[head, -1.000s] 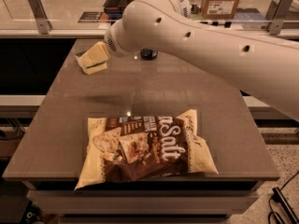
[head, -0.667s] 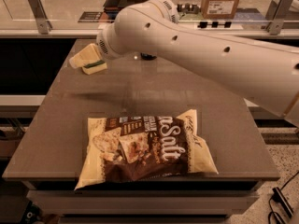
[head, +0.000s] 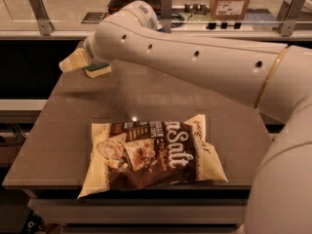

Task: Pick sponge

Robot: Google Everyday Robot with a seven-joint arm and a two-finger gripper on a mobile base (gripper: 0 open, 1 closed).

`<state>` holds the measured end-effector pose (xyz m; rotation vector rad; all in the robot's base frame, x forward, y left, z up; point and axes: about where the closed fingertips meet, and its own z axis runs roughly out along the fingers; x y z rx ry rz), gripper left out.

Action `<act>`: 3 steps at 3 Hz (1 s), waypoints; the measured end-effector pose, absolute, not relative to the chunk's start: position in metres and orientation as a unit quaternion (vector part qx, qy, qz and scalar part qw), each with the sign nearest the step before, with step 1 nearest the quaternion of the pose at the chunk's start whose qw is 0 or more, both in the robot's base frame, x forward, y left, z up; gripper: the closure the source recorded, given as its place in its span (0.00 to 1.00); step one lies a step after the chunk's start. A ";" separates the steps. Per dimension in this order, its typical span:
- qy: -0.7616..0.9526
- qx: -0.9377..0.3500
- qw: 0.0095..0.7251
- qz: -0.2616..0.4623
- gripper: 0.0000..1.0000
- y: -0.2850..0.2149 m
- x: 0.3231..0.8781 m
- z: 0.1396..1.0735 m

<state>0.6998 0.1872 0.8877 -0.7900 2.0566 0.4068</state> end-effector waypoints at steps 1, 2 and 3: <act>0.839 -0.299 0.431 0.144 0.00 0.201 0.712 0.869; 0.850 -0.278 0.429 0.127 0.00 0.201 0.726 0.852; 0.857 -0.260 0.431 0.113 0.00 0.195 0.740 0.835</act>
Offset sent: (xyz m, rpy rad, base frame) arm 0.0445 0.0120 -0.0581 -0.0549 0.0313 -0.1917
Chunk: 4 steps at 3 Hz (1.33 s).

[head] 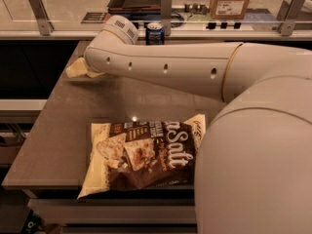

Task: Pick sponge

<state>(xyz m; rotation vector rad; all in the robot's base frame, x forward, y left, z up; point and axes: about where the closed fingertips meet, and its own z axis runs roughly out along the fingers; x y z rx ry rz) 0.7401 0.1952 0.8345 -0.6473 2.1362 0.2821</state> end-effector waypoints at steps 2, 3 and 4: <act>0.858 -0.244 0.439 0.104 0.41 0.183 0.752 0.824; 0.858 -0.244 0.439 0.104 0.64 0.183 0.752 0.824; 0.858 -0.245 0.439 0.104 0.87 0.184 0.752 0.823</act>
Offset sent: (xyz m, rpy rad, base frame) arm 0.0111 -0.0113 -0.0096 0.0018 -0.0107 -0.0329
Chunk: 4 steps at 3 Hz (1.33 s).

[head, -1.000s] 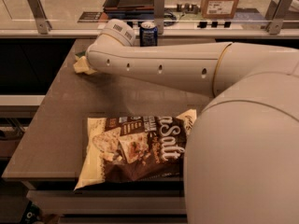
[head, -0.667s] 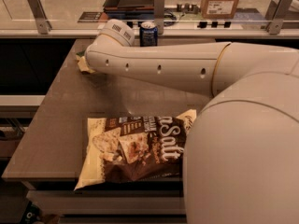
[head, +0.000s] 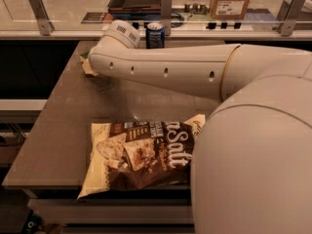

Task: Pick sponge

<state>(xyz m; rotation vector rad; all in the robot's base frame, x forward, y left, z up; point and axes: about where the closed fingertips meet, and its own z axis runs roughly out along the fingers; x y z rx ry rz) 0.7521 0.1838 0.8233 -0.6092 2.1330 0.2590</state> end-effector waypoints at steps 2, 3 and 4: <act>0.856 -0.249 0.440 0.110 1.00 0.184 0.750 0.825; 0.846 -0.262 0.445 0.130 1.00 0.179 0.747 0.834; 0.833 -0.252 0.456 0.184 1.00 0.162 0.746 0.860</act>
Offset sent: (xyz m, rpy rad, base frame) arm -0.0034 -0.0027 0.0065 0.0214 -0.0062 0.0268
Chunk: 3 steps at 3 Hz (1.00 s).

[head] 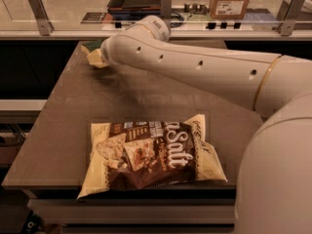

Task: Pick sponge

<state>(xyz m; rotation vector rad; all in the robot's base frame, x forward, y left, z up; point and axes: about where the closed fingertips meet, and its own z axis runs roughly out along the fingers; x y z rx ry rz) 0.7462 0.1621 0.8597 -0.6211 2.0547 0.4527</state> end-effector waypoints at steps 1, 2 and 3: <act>0.826 -0.248 0.454 0.226 1.00 0.147 0.745 0.887; 0.808 -0.268 0.469 0.235 1.00 0.129 0.746 0.912; 0.785 -0.290 0.492 0.240 1.00 0.112 0.746 0.932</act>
Offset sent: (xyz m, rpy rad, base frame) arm 0.0006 -0.0614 0.0881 0.0616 -0.1236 0.1696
